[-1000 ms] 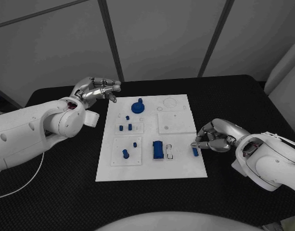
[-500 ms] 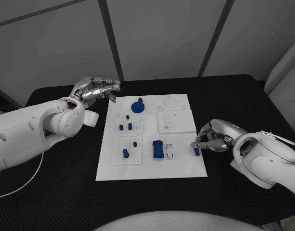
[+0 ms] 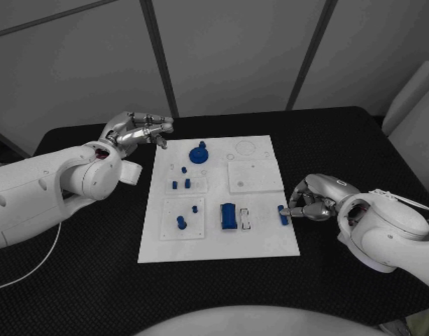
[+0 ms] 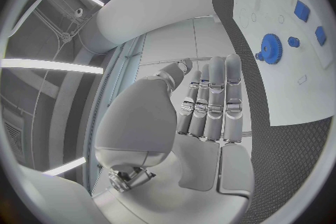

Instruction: Assemble the parts on the task board

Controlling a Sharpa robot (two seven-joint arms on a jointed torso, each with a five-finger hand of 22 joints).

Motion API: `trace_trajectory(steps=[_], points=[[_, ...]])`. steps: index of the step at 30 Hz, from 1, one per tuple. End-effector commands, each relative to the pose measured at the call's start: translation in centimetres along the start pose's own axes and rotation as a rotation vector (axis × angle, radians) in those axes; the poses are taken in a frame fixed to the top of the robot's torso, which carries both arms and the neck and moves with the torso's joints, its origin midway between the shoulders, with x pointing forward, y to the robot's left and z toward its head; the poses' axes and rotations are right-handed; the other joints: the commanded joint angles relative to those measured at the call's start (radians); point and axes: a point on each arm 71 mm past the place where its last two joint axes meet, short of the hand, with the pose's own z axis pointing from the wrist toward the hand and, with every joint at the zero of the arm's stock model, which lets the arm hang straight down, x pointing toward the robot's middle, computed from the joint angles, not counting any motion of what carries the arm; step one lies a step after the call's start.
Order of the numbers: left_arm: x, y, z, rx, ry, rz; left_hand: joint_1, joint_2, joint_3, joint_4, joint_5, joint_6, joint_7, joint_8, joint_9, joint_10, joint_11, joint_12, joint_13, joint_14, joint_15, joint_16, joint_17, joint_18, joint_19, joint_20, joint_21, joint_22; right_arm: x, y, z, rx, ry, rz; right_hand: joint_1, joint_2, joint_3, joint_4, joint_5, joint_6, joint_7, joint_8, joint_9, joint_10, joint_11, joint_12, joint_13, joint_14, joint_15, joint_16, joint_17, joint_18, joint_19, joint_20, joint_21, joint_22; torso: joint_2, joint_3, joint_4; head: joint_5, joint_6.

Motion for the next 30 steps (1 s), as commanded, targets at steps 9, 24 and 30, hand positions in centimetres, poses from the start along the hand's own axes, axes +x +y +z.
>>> trace_trajectory(steps=[9,24,30], points=[[0.0,-0.1,0.0,0.003,0.009,-0.005,-0.002,0.005,-0.006,0.002,-0.001,-0.003,-0.001,0.003,-0.001,-0.007,0.003,0.006,-0.002,-0.005,-0.001,0.001,-0.001,-0.010,-0.002,0.003,-0.003,-0.001,0.5,0.7,0.2,-0.018,0.021,-0.034,0.002,-0.008,-0.008,0.002,0.006,0.012,0.000,-0.003,0.002,0.003,-0.005,0.000,0.003,0.076,0.001,-0.004,0.140,-0.007,0.004,-0.001,-0.001,0.003,0.000,-0.0015,0.0010,0.001,-0.001],[-0.1,-0.1,-0.1,0.002,0.008,-0.004,-0.002,0.006,-0.007,0.003,-0.001,-0.004,-0.001,0.004,-0.001,-0.008,0.003,0.007,-0.002,-0.005,-0.001,0.002,-0.001,-0.010,-0.002,0.004,-0.004,-0.001,1.8,1.2,0.1,-0.032,0.073,-0.059,0.053,-0.003,-0.005,-0.021,0.006,0.024,-0.009,0.003,0.009,0.008,-0.013,0.004,0.010,0.077,-0.006,-0.003,0.144,-0.008,0.008,-0.006,0.002,0.010,0.000,-0.0009,0.0007,0.002,-0.008],[-0.2,-0.1,-0.2,0.001,0.006,-0.004,-0.002,0.006,-0.007,0.003,-0.001,-0.004,-0.001,0.004,-0.001,-0.008,0.003,0.007,-0.002,-0.005,-0.001,0.002,-0.001,-0.010,-0.002,0.004,-0.004,-0.001,2.4,1.6,0.1,-0.045,0.083,-0.087,0.069,-0.004,-0.004,-0.029,0.007,0.021,-0.008,0.001,0.010,0.005,-0.013,0.000,0.008,0.076,-0.006,-0.004,0.142,-0.008,0.007,-0.007,0.000,0.008,-0.001,-0.0003,0.0009,0.004,-0.012]])
